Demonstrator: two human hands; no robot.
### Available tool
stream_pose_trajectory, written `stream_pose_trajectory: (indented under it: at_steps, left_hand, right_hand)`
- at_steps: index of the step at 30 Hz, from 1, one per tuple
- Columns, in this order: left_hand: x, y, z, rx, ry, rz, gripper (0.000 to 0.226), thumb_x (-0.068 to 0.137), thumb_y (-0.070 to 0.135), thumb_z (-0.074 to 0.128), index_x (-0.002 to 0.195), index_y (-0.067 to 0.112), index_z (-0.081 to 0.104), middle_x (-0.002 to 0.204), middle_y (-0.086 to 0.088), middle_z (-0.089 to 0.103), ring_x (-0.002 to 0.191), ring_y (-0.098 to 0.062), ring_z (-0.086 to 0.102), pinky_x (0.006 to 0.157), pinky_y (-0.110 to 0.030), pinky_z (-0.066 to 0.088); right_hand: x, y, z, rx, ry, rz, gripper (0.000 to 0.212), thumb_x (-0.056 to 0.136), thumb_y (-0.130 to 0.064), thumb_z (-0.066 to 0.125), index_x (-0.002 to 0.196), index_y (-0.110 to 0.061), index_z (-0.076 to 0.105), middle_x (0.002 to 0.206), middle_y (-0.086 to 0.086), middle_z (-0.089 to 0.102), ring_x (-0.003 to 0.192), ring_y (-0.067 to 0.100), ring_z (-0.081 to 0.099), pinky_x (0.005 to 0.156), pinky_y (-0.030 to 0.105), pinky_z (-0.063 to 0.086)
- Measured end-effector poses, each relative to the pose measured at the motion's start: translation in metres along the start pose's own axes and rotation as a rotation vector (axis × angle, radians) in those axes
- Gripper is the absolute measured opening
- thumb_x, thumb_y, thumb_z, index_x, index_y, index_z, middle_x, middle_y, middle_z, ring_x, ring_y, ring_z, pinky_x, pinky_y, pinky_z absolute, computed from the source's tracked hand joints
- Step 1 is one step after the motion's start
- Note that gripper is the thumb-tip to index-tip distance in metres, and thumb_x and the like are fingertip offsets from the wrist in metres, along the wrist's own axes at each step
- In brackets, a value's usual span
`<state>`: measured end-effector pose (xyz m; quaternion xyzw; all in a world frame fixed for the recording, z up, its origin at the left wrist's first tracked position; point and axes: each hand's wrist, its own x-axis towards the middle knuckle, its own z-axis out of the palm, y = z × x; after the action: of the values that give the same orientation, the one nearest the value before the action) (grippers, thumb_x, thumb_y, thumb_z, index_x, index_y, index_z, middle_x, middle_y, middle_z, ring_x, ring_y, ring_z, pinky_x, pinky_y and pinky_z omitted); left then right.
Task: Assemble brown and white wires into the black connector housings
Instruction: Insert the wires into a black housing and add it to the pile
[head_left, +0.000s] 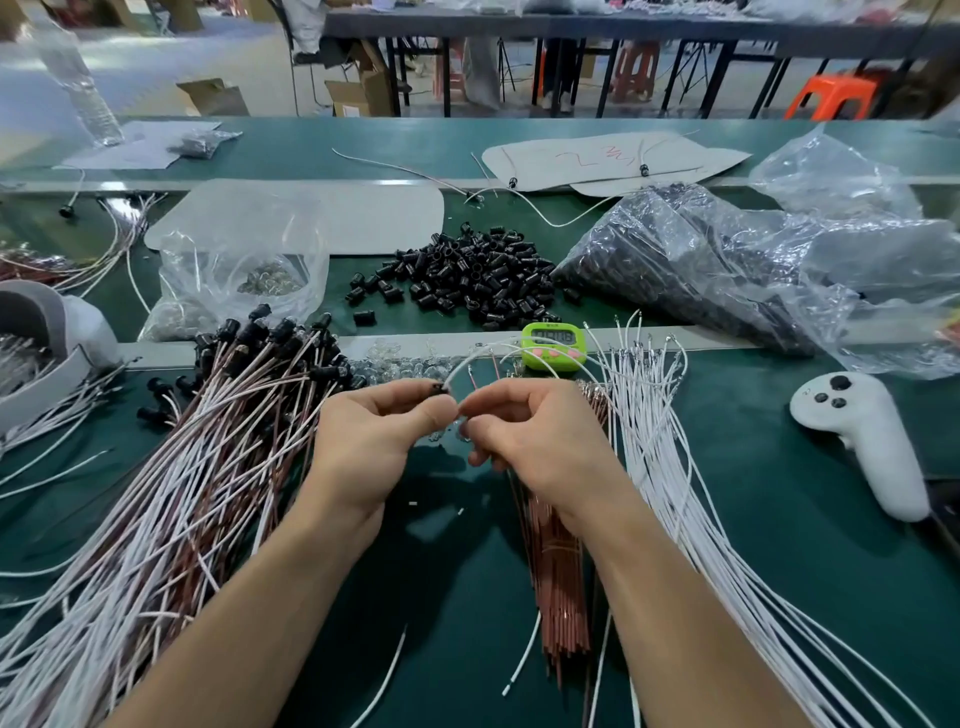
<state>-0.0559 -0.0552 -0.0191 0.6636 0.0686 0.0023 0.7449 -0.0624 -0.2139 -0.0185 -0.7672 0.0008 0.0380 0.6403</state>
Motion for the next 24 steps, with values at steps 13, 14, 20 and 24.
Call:
stream_pose_trajectory:
  at_steps: [13, 14, 20, 24]
  left_hand:
    - [0.005, 0.002, -0.001, -0.340, -0.064, -0.121, 0.023, 0.045, 0.026, 0.084, 0.066, 0.016, 0.081, 0.074, -0.004, 0.075, 0.069, -0.011, 0.072, 0.071, -0.020, 0.059]
    - [0.008, 0.003, -0.004, -0.360, -0.049, -0.109, 0.020, 0.047, 0.027, 0.083, 0.065, 0.018, 0.081, 0.073, -0.002, 0.075, 0.069, -0.009, 0.071, 0.074, -0.021, 0.058]
    - [0.024, 0.013, -0.034, -0.538, 0.041, -0.139, 0.007, 0.072, 0.020, 0.076, 0.068, 0.018, 0.081, 0.080, 0.000, 0.076, 0.077, -0.009, 0.074, 0.086, -0.027, 0.054]
    - [0.013, 0.008, -0.017, -0.421, -0.020, -0.139, 0.007, 0.068, 0.020, 0.075, 0.067, 0.016, 0.081, 0.077, -0.002, 0.076, 0.073, -0.009, 0.072, 0.081, -0.024, 0.058]
  right_hand:
    - [-0.013, -0.008, 0.023, -0.319, 0.060, -0.113, 0.022, 0.075, -0.019, 0.075, 0.057, -0.011, 0.065, 0.046, -0.003, 0.045, 0.047, 0.006, 0.039, 0.047, 0.024, 0.036]
    - [-0.014, -0.008, 0.020, -0.389, 0.043, -0.127, 0.022, 0.071, -0.021, 0.073, 0.055, -0.011, 0.061, 0.045, -0.001, 0.044, 0.046, 0.008, 0.037, 0.048, 0.028, 0.037]
    - [-0.015, -0.003, -0.001, -0.566, 0.077, -0.192, 0.020, 0.079, -0.027, 0.070, 0.062, -0.017, 0.067, 0.052, -0.008, 0.059, 0.049, 0.005, 0.051, 0.052, 0.019, 0.043]
    - [-0.015, 0.000, 0.002, -0.629, 0.113, -0.225, 0.026, 0.080, -0.031, 0.080, 0.106, -0.034, 0.078, 0.088, -0.020, 0.073, 0.064, -0.010, 0.055, 0.074, 0.008, 0.045]
